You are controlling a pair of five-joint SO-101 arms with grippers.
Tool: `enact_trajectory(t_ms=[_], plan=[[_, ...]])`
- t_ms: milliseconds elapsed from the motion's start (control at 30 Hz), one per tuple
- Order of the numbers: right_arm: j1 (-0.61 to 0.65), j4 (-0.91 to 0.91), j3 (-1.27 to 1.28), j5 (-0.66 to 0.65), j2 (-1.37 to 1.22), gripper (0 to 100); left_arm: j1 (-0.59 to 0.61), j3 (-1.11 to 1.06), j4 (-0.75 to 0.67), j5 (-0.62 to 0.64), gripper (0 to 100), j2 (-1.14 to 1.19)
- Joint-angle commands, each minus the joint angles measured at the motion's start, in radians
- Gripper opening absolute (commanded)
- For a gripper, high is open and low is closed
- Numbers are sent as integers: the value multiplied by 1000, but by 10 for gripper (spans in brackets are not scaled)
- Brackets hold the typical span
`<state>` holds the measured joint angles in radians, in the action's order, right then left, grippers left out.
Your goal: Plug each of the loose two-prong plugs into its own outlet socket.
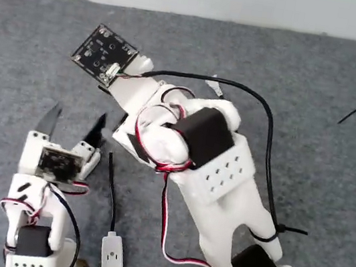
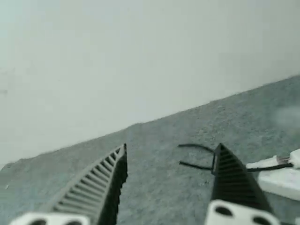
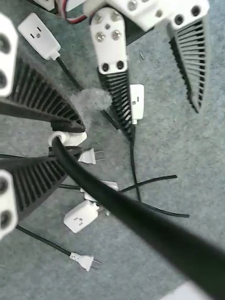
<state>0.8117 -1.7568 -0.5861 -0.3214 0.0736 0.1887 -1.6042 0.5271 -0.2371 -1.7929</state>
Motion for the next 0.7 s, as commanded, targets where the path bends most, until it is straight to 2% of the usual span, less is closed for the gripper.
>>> enact_trajectory(t_ms=[0, 133, 300, 467, 533, 667], plan=[[-16, -36, 40, 69, 21, 8, 176, -13, 37, -11, 280, 5], [-21, -5, 127, 87, 18, 8, 336, 18, 132, 61, 280, 5], [-5, 41, 308, 100, 25, 8, 437, 90, 319, 63, 280, 5], [1, 150, 519, 170, 53, 8, 575, 148, 460, 63, 281, 3], [-12, 206, 563, 155, 82, 8, 583, 163, 502, 66, 281, 3], [-45, 283, 569, 8, 127, 8, 545, 140, 470, 92, 281, 0]])
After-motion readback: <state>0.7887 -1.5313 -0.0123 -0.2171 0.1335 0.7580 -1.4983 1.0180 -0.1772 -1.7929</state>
